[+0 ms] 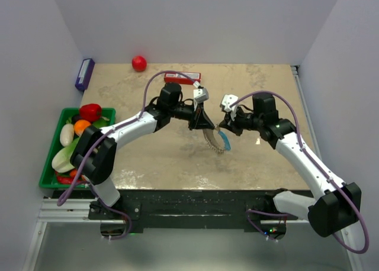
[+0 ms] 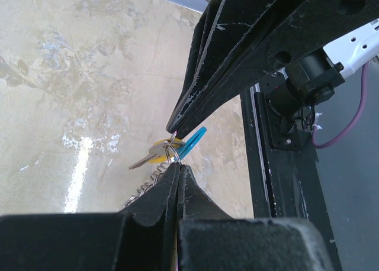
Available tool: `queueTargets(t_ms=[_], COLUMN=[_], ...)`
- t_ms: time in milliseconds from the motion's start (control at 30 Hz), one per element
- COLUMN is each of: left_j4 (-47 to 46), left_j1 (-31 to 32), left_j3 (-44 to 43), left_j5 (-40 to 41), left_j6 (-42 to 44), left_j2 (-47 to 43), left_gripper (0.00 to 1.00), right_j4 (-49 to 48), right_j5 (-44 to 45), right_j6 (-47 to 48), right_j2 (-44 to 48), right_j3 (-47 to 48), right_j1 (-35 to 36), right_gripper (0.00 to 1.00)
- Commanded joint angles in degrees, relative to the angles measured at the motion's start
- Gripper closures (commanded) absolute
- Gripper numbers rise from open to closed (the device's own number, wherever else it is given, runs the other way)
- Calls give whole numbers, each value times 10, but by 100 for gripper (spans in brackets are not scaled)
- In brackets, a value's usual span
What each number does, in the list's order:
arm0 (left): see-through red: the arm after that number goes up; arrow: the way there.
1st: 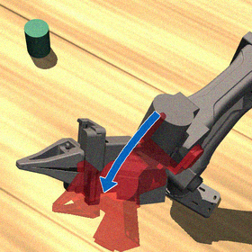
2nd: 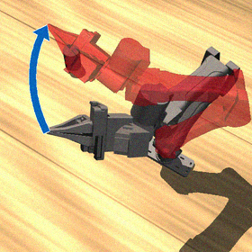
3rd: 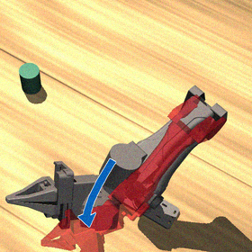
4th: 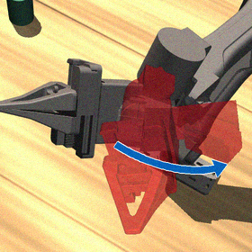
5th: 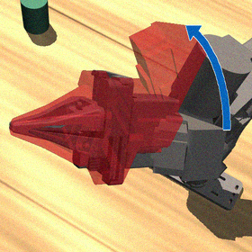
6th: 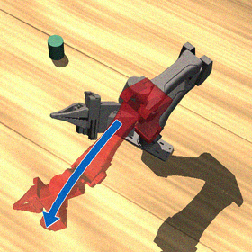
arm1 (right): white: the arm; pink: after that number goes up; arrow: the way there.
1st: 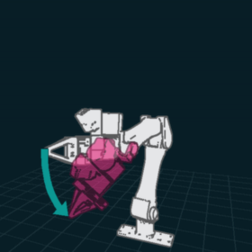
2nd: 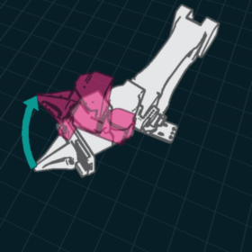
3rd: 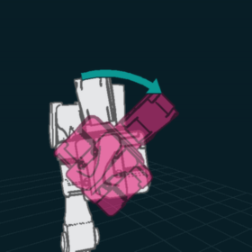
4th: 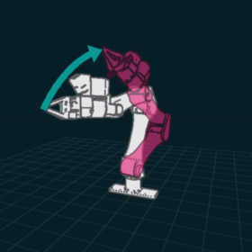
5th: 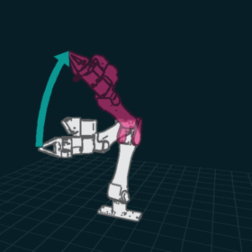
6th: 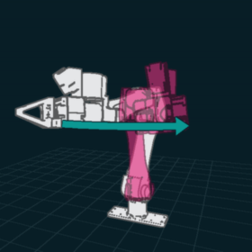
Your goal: Remove the keys from the keyring
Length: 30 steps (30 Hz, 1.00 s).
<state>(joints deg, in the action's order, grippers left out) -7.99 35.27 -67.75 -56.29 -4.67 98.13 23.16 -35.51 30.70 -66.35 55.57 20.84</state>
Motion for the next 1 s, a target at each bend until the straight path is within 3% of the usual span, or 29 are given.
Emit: queueTargets(t_ms=[0, 967], left_j4=[-25, -14], left_j1=[-3, 0], left_j3=[-8, -14], left_j5=[3, 18], left_j6=[16, 20], left_j2=[-30, -21], left_gripper=[100, 100], right_j4=[19, 60], right_j5=[-18, 14], right_j6=[13, 101], right_j2=[11, 23], right_j3=[16, 45], right_j1=[-3, 72], right_gripper=[100, 100])
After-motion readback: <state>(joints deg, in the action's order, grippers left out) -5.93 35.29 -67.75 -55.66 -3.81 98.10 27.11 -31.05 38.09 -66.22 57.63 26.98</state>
